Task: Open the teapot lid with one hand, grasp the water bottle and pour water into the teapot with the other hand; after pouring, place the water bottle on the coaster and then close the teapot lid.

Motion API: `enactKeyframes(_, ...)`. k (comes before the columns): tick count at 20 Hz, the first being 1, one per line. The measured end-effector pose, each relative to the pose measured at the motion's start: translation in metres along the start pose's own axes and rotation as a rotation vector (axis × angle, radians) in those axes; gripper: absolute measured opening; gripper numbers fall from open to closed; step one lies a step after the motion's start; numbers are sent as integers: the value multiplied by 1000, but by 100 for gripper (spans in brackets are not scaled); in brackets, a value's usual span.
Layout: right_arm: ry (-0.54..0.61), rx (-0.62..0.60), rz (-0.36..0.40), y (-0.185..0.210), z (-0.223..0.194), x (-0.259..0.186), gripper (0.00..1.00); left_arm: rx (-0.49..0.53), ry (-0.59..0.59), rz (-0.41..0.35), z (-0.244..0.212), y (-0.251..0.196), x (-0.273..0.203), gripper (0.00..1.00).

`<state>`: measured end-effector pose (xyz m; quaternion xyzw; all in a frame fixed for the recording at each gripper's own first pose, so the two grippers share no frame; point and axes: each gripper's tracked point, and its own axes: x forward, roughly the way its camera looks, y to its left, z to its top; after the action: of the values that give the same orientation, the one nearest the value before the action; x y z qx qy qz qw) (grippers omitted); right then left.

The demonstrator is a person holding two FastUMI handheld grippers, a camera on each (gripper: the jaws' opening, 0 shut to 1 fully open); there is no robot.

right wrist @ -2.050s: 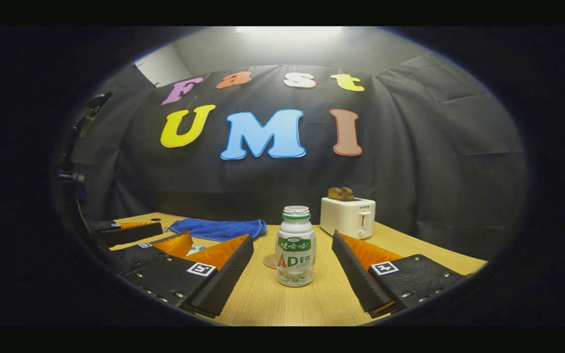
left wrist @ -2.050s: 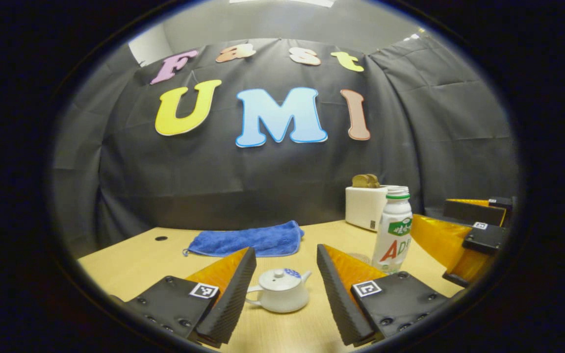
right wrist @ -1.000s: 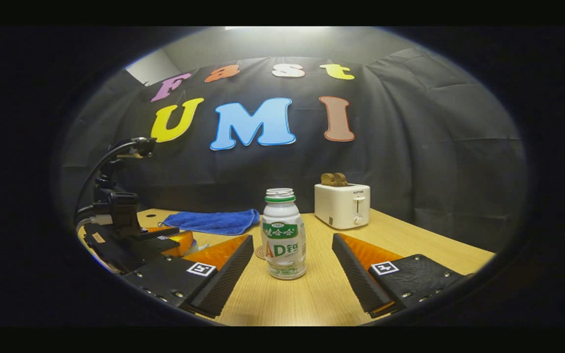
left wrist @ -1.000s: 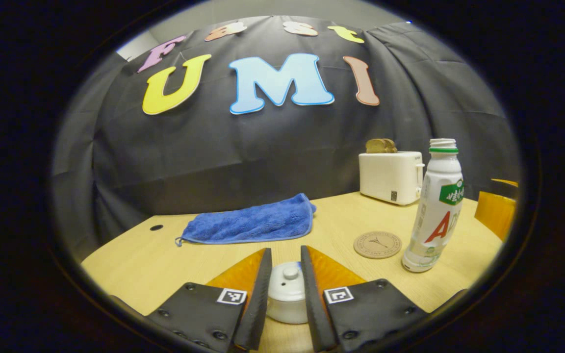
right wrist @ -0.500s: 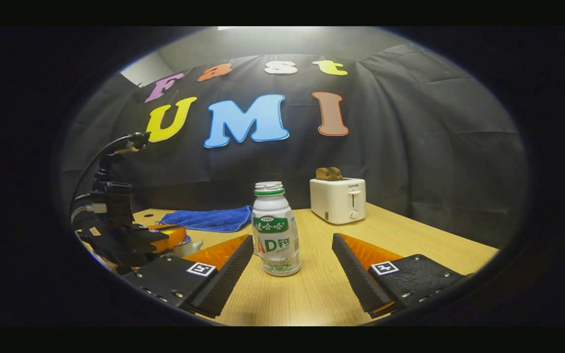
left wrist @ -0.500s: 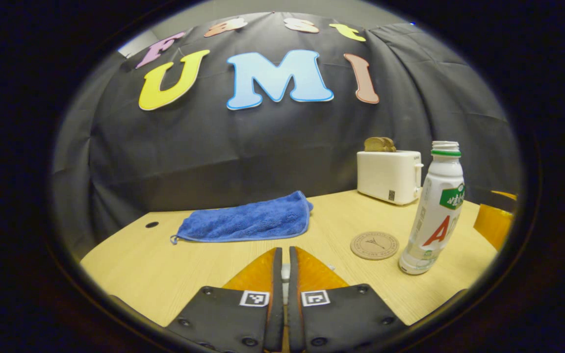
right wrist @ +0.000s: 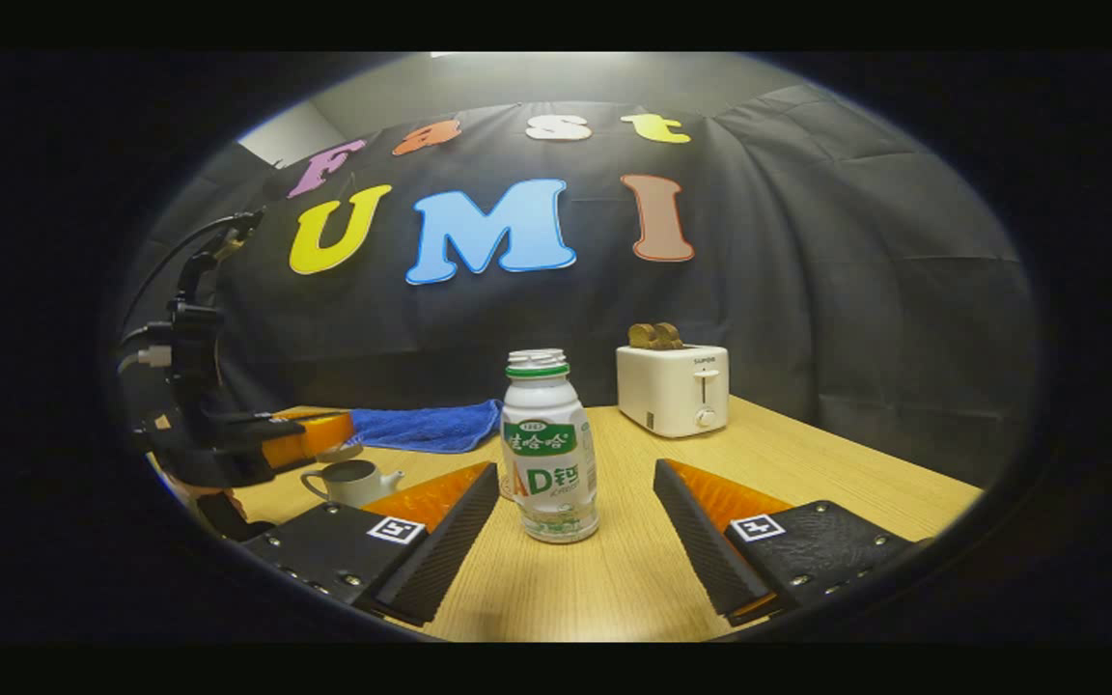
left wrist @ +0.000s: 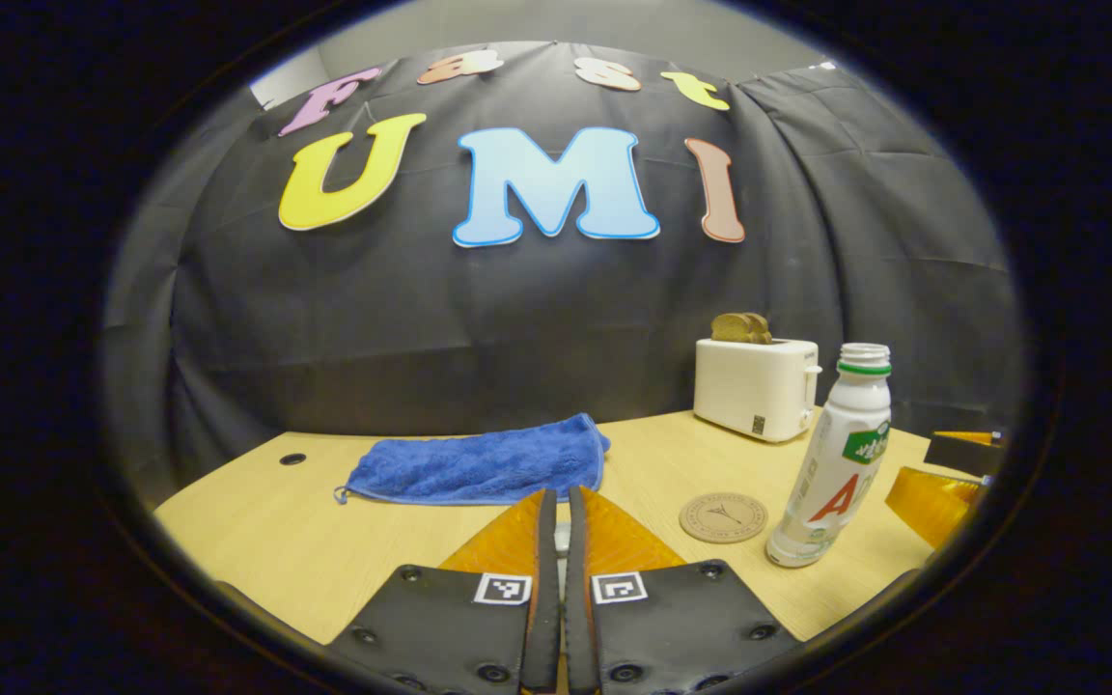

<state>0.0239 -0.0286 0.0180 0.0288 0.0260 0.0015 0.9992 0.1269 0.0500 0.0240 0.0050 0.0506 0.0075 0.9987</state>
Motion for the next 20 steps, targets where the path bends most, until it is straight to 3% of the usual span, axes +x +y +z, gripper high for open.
enactKeyframes(2,-2,-7,5,2,1,2,99,13,-18,27,10,20,6,12)
enactKeyframes(6,5,-26,16,9,2,12,99,37,-33,72,14,61,14,5)
enactKeyframes(7,9,-32,17,10,0,15,99,43,-31,83,13,70,15,12)
enactKeyframes(8,10,-39,18,11,0,19,99,48,-28,93,10,80,16,12)
enactKeyframes(20,101,-75,11,18,-26,68,97,-65,18,150,-20,144,6,8)
